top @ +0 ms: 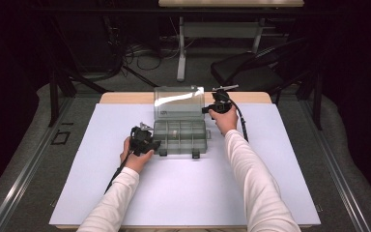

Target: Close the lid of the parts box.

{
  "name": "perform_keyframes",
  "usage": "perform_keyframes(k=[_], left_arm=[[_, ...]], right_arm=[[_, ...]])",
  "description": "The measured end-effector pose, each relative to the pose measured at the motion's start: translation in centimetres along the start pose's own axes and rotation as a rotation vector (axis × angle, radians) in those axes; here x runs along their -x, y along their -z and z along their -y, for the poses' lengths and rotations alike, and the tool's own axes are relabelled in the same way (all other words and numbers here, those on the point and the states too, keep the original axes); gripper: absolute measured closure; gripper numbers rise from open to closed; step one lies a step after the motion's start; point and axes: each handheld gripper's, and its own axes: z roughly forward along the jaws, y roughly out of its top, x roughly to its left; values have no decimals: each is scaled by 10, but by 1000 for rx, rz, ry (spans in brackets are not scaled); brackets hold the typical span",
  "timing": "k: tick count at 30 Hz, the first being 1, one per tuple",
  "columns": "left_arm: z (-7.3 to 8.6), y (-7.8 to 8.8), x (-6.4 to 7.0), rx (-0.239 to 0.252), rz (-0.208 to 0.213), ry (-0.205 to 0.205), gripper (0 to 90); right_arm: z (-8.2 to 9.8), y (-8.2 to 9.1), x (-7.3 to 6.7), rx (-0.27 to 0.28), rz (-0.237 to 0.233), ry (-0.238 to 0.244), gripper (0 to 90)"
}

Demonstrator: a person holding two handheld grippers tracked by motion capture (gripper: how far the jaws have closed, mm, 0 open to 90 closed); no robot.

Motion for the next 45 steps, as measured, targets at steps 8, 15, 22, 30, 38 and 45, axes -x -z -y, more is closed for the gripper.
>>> perform_keyframes(k=[8,15,22,30,38,45], left_arm=[[-1,0,-4,-1,16,17,577],[-10,17,-16,31,64,85,471],[-27,28,-26,87,103,110,429],[-66,39,-34,113,126,108,409],[-97,39,-41,106,85,113,351],[-113,37,-54,135,100,152,292]], right_arm=[[2,1,-2,14,15,0,843],[3,2,-4,19,28,-4,844],[3,2,-4,21,30,0,845],[4,2,-5,28,31,9,845],[6,3,-5,35,31,8,846],[6,3,-4,39,28,10,846]])
